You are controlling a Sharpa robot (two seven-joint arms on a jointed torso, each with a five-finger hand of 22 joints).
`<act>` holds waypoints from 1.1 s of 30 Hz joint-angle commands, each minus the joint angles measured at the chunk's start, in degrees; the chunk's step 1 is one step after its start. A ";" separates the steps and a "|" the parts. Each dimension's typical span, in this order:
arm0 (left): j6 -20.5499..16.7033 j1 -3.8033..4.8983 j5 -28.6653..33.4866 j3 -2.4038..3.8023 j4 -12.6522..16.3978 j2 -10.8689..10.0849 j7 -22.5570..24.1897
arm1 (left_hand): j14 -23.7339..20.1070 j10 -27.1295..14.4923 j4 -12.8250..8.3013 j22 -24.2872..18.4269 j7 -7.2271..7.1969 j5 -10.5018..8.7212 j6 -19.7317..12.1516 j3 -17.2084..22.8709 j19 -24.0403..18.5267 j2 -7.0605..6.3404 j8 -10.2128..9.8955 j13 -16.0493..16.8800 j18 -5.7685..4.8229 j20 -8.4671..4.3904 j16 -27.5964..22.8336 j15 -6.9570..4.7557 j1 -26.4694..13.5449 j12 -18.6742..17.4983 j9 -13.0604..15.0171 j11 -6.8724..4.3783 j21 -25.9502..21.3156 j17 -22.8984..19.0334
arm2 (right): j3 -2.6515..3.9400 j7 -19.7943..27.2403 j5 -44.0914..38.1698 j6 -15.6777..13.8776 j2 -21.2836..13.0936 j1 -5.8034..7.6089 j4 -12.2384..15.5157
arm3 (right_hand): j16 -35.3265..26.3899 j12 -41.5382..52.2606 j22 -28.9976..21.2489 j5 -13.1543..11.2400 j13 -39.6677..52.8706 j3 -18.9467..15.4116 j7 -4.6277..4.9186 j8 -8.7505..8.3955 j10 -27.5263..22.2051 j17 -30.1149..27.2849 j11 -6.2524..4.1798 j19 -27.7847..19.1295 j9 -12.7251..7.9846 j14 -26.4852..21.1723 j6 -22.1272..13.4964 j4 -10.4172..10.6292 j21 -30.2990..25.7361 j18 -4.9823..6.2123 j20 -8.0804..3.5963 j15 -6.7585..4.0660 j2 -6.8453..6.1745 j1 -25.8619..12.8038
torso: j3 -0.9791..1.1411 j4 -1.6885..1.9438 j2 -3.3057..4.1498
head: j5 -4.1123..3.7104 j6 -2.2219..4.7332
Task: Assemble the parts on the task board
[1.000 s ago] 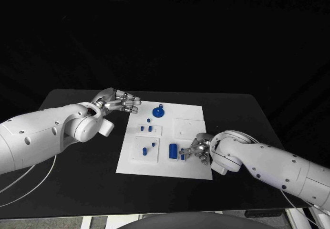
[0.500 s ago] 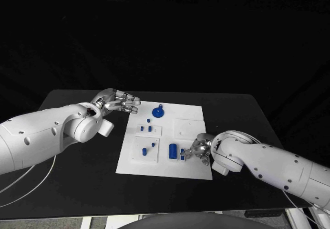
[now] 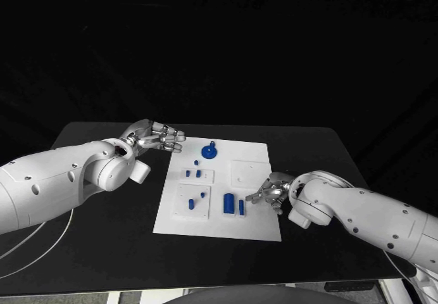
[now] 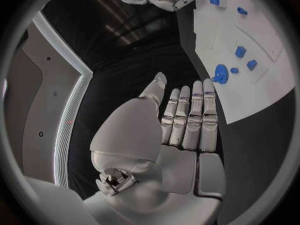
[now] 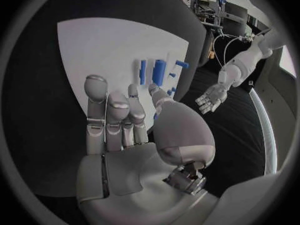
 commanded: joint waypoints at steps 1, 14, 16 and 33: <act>-0.28 0.04 3.45 0.05 -0.76 0.38 1.22 | -0.05 -0.03 0.37 -0.06 -0.33 -0.04 0.17 0.12 -0.13 0.17 0.01 0.00 0.02 0.32 0.03 -0.17 -0.10 0.08 0.02 -0.21 0.19 0.07 | 0.41 15.70 8.19 -2.76 -0.07 0.97 -1.65 | -1.71 -1.65 -0.95 0.50 -1.10 0.03 -0.02 0.28 -0.76 -1.22 0.42 2.11 0.05 -0.51 -0.70 -0.68 -1.98 0.80 0.26 0.03 0.41 1.15 | -0.01 -0.50 -0.46 | 0.04 0.76; -0.93 0.77 8.97 0.14 -10.96 3.93 3.22 | 0.32 1.65 0.45 -0.16 -1.46 -0.02 -0.10 0.53 -0.65 0.68 -0.09 -0.03 -0.84 -0.08 -0.17 -0.67 -0.10 0.03 -0.10 -1.18 0.01 -0.27 | 2.23 37.76 29.14 -7.79 5.32 7.33 -21.20 | -35.90 -44.01 -27.35 5.58 -41.36 0.89 2.87 0.13 -10.91 -21.33 3.78 -8.55 -0.78 -10.39 -5.41 -8.17 -32.45 0.09 4.91 4.79 2.60 5.69 | 0.03 -1.40 -3.70 | 0.98 3.54; -0.81 0.92 10.32 0.18 -12.72 4.71 3.72 | -1.51 0.96 0.57 -0.28 -1.71 -0.02 -1.01 0.41 -1.06 0.46 -0.13 -0.03 -0.83 0.23 -0.23 -0.61 -0.34 0.02 -0.16 -1.43 -0.19 -0.40 | 2.73 40.08 31.71 -7.37 6.68 7.81 -24.20 | -44.61 -53.93 -34.81 5.14 -53.50 2.59 4.04 0.11 -11.90 -28.57 6.51 -16.77 -0.89 -14.19 -7.22 -8.54 -32.75 0.17 8.16 7.89 2.36 4.62 | 0.09 -1.46 -3.99 | 1.04 4.07; -0.33 0.82 13.06 0.36 -21.17 10.06 3.69 | -66.94 -63.07 2.70 -5.24 -8.16 -3.31 -60.06 -2.97 -63.06 -0.52 -3.71 -3.38 -4.45 -5.72 -3.72 -6.98 -28.22 -3.36 -3.78 -7.89 -4.52 -4.19 | 3.53 43.34 36.54 -5.75 13.21 8.80 -35.08 | -57.97 -63.82 -62.31 -13.71 -71.66 -6.82 -2.88 -3.35 -78.01 -56.84 2.24 -83.92 -4.53 -83.06 -69.42 0.55 -36.23 -3.91 6.84 5.38 1.88 -17.23 | 0.62 -1.58 -5.35 | 1.89 6.55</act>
